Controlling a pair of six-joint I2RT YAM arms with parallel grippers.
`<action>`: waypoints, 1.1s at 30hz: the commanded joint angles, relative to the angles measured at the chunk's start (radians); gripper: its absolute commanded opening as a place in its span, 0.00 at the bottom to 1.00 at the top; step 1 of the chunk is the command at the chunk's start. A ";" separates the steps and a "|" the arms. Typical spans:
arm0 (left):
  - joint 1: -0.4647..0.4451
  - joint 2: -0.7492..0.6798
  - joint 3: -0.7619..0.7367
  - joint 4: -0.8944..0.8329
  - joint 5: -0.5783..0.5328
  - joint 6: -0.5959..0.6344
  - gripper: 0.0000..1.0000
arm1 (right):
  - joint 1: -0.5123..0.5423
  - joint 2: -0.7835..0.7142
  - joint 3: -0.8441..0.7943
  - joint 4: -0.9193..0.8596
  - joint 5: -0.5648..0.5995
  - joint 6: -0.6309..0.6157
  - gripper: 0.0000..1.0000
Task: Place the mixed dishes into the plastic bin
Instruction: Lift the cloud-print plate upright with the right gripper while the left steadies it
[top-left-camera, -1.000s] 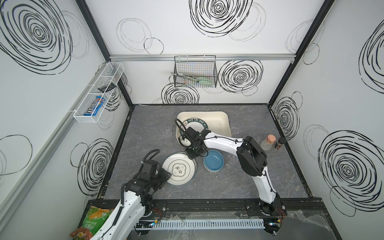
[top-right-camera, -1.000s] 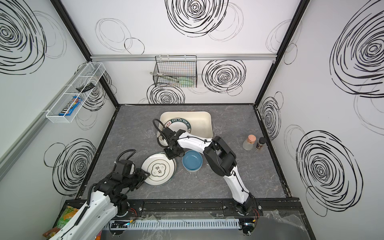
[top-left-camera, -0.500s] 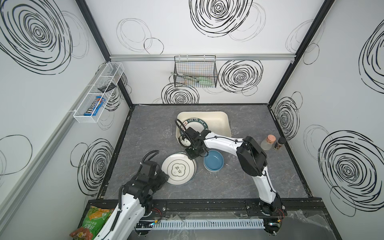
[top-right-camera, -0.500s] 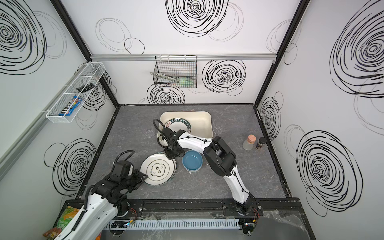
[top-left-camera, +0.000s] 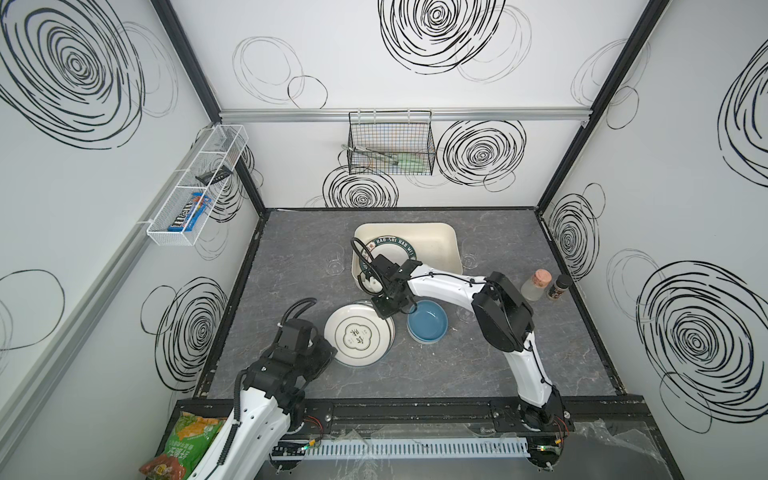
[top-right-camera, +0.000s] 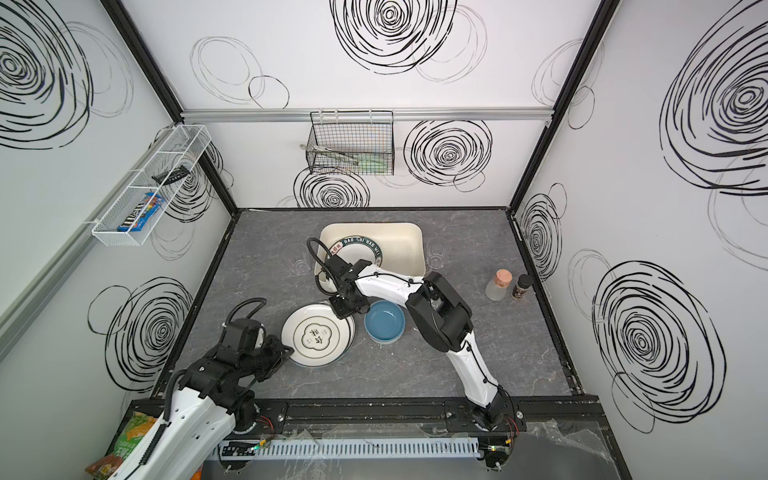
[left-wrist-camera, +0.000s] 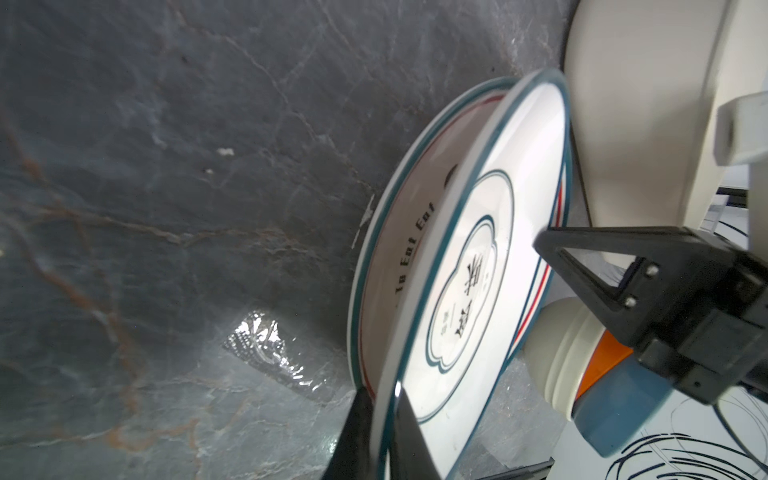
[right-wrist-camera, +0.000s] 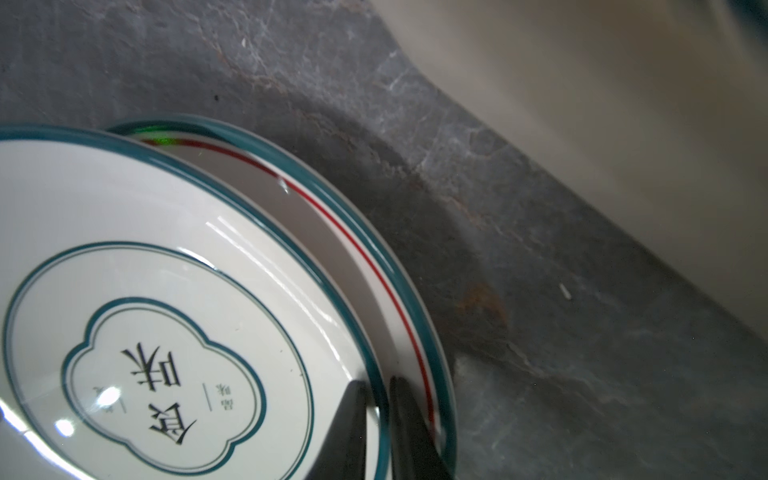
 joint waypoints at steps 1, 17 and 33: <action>-0.004 0.000 0.023 0.025 -0.009 0.007 0.04 | 0.005 -0.005 -0.002 0.002 -0.019 0.012 0.20; -0.002 0.016 0.137 0.017 -0.036 0.048 0.00 | -0.037 -0.182 -0.021 0.017 -0.024 0.030 0.30; -0.002 0.071 0.309 0.094 -0.013 0.078 0.00 | -0.188 -0.431 -0.218 0.162 -0.147 0.110 0.39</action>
